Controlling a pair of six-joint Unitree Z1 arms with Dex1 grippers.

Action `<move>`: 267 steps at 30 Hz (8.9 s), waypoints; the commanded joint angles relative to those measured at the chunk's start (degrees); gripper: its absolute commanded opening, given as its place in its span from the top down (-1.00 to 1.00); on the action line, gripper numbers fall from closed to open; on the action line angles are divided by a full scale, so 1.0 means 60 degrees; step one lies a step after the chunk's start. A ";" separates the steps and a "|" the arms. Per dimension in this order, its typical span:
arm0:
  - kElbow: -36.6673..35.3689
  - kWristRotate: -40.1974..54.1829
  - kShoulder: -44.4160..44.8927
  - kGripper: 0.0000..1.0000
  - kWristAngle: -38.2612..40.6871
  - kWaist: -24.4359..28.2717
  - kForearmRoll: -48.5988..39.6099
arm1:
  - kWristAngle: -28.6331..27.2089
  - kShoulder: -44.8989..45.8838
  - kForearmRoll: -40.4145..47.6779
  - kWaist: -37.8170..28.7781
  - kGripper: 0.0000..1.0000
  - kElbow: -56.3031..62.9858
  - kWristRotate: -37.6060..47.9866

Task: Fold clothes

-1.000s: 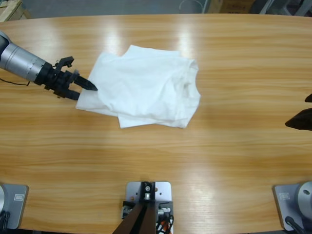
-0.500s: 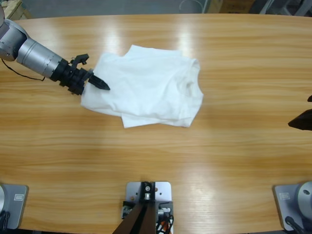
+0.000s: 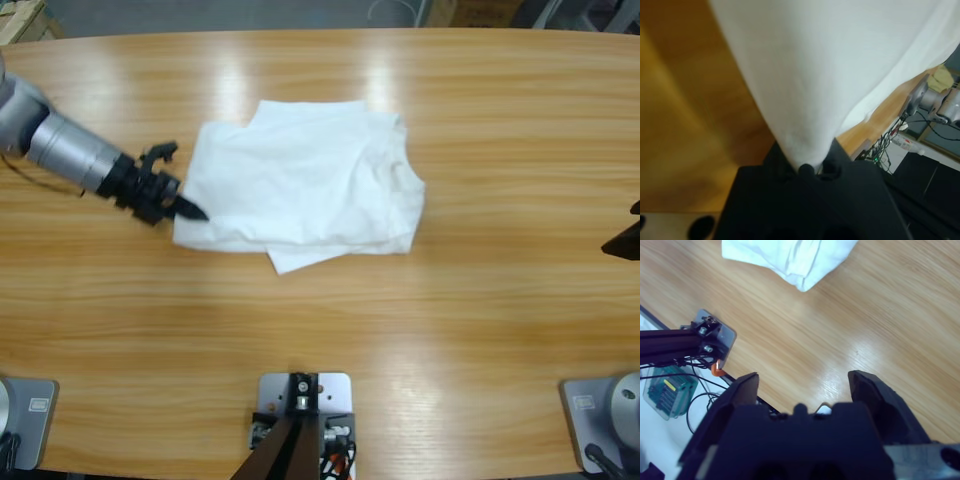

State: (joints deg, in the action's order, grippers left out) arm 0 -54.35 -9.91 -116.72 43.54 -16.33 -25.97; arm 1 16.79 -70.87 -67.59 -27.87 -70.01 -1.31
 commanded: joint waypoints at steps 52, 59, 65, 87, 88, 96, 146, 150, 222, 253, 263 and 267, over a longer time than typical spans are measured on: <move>0.2994 -0.4147 0.4146 -0.79 -0.4741 -0.1292 0.2996 | 0.0025 0.0457 0.0121 -0.0086 -0.77 0.0476 0.0130; 0.3366 -0.4964 0.3472 -0.79 -0.4228 -0.0905 0.3910 | 0.0014 0.0378 0.0132 -0.0086 -0.77 0.0505 0.0130; 0.4441 -0.5485 0.3856 -0.79 -0.4237 -0.0618 0.4247 | 0.0014 0.0152 0.0191 -0.0086 -0.77 0.0520 0.0119; 0.5218 -0.6086 0.1846 1.00 -0.1761 -0.0677 0.9702 | 0.0043 0.0597 0.0118 -0.0086 -0.76 0.0582 0.0145; 0.5291 -0.6074 0.1835 1.00 -0.1703 -0.0674 0.9893 | 0.0043 0.0627 0.0118 -0.0086 -0.76 0.0593 0.0145; 0.6012 -0.6127 0.1843 1.00 -0.1457 -0.0164 1.1665 | 0.0175 0.0718 0.0156 -0.0086 -0.55 0.0637 0.0145; -0.0844 -0.0722 0.4369 1.00 -0.2555 0.1808 -0.2058 | 0.0058 -0.0267 0.1632 -0.2368 -0.54 0.0315 0.1273; -0.1260 -0.0109 0.4152 1.00 -0.2567 0.2549 -0.2969 | 0.0046 -0.0759 0.2274 -0.3183 -0.54 0.0283 0.1718; -1.4397 0.1086 -0.4558 -0.84 -0.4826 -0.4895 -1.1506 | -0.0107 -0.0903 0.1931 -0.3851 -0.54 0.0198 0.1580; -1.4921 0.0978 -0.5267 -0.99 -0.3859 -0.5713 -1.1520 | -0.0206 0.0064 0.1196 -0.3851 -0.54 0.0394 0.1583; -1.5141 0.0875 -0.5791 -0.99 -0.3346 -0.6316 -1.1520 | -0.0206 0.0064 0.1181 -0.3851 -0.54 0.0432 0.1554; -1.5179 0.0936 -0.5742 -0.99 -0.3373 -0.6234 -1.1520 | -0.0206 0.0070 0.1140 -0.3851 -0.54 0.0400 0.1551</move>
State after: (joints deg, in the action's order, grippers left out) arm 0 -145.32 -4.08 -146.74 22.56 -53.57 -86.59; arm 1 16.35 -71.28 -59.82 -50.33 -69.17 8.71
